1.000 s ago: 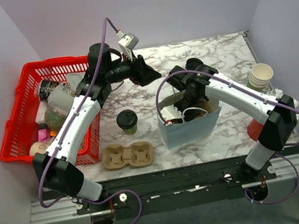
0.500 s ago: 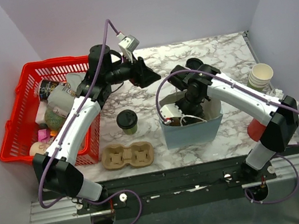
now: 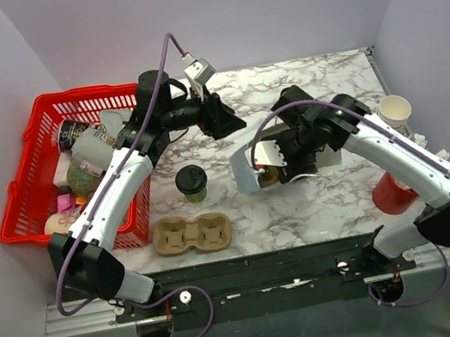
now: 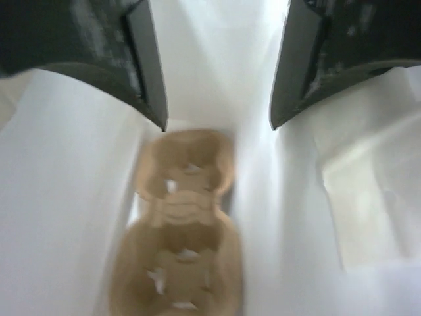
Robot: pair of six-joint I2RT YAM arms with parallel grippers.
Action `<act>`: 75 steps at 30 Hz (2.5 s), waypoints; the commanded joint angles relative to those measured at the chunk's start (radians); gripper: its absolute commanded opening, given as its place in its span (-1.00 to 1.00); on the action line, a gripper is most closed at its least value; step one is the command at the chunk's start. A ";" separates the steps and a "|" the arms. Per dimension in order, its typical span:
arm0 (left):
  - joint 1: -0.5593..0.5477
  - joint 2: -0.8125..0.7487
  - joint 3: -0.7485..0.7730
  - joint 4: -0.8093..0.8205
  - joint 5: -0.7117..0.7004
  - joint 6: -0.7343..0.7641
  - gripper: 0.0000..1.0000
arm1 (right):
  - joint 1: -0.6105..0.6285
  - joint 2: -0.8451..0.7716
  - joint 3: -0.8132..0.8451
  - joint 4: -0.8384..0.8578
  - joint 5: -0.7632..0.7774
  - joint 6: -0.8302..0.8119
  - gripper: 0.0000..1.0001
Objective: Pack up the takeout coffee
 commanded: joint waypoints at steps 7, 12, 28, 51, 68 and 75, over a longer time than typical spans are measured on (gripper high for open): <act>-0.095 0.030 0.025 -0.004 0.060 0.015 0.44 | 0.007 -0.092 -0.102 0.116 -0.037 0.087 0.48; -0.084 0.039 0.068 -0.046 -0.019 0.053 0.44 | 0.009 0.000 0.085 0.038 -0.094 0.191 0.47; -0.038 0.024 0.139 -0.132 -0.019 0.173 0.50 | -0.037 -0.022 0.261 0.337 -0.014 0.286 0.48; 0.007 0.001 0.192 -0.202 -0.062 0.222 0.50 | -0.316 0.006 0.153 0.408 -0.253 0.232 0.55; 0.069 -0.062 0.120 -0.233 -0.103 0.236 0.50 | -0.321 0.187 0.257 0.171 -0.416 0.102 -0.43; 0.071 -0.071 0.108 -0.219 -0.097 0.230 0.50 | -0.321 0.141 0.424 0.111 -0.411 0.089 -0.99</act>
